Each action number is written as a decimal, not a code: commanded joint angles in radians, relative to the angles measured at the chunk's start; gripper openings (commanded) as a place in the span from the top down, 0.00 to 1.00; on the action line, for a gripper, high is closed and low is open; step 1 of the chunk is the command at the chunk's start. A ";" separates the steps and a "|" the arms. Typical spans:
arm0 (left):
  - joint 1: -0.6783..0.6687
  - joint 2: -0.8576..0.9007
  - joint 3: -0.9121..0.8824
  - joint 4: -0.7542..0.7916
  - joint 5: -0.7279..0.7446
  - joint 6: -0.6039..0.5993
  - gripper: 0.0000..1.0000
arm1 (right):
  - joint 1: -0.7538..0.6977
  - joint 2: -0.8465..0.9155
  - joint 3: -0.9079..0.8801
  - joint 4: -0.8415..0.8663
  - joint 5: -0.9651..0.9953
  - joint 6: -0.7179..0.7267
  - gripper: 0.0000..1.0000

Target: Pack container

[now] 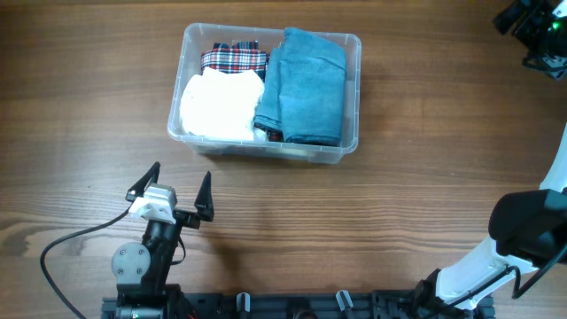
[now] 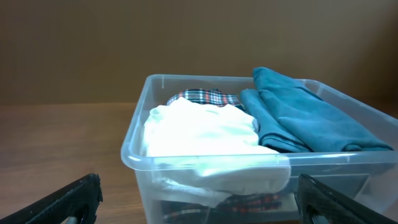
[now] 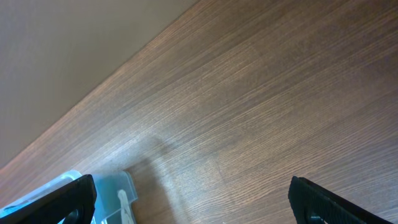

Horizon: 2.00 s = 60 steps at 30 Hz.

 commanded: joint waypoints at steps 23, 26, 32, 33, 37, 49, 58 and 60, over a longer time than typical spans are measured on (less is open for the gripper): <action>-0.005 -0.012 -0.005 -0.050 -0.027 -0.002 0.00 | 0.000 0.017 0.002 0.003 0.006 0.007 0.00; -0.005 -0.012 -0.005 -0.050 -0.027 -0.002 0.00 | 0.000 0.017 0.002 0.003 0.006 0.007 0.00; -0.005 -0.012 -0.005 -0.050 -0.027 -0.002 0.00 | 0.001 0.019 0.002 0.003 0.006 0.007 0.00; -0.005 -0.012 -0.005 -0.050 -0.027 -0.002 0.00 | 0.000 0.019 0.002 0.008 0.011 0.006 0.00; -0.005 -0.012 -0.005 -0.050 -0.027 -0.002 0.00 | 0.005 0.022 0.002 0.134 0.048 0.007 0.00; -0.005 -0.012 -0.005 -0.050 -0.027 -0.002 0.00 | 0.276 -0.131 0.002 0.157 0.358 0.004 0.00; -0.005 -0.012 -0.005 -0.050 -0.027 -0.002 0.00 | 0.513 -0.410 -0.016 0.168 0.514 0.004 0.00; -0.005 -0.012 -0.005 -0.050 -0.027 -0.002 0.00 | 0.514 -0.465 -0.058 0.193 0.502 0.003 0.00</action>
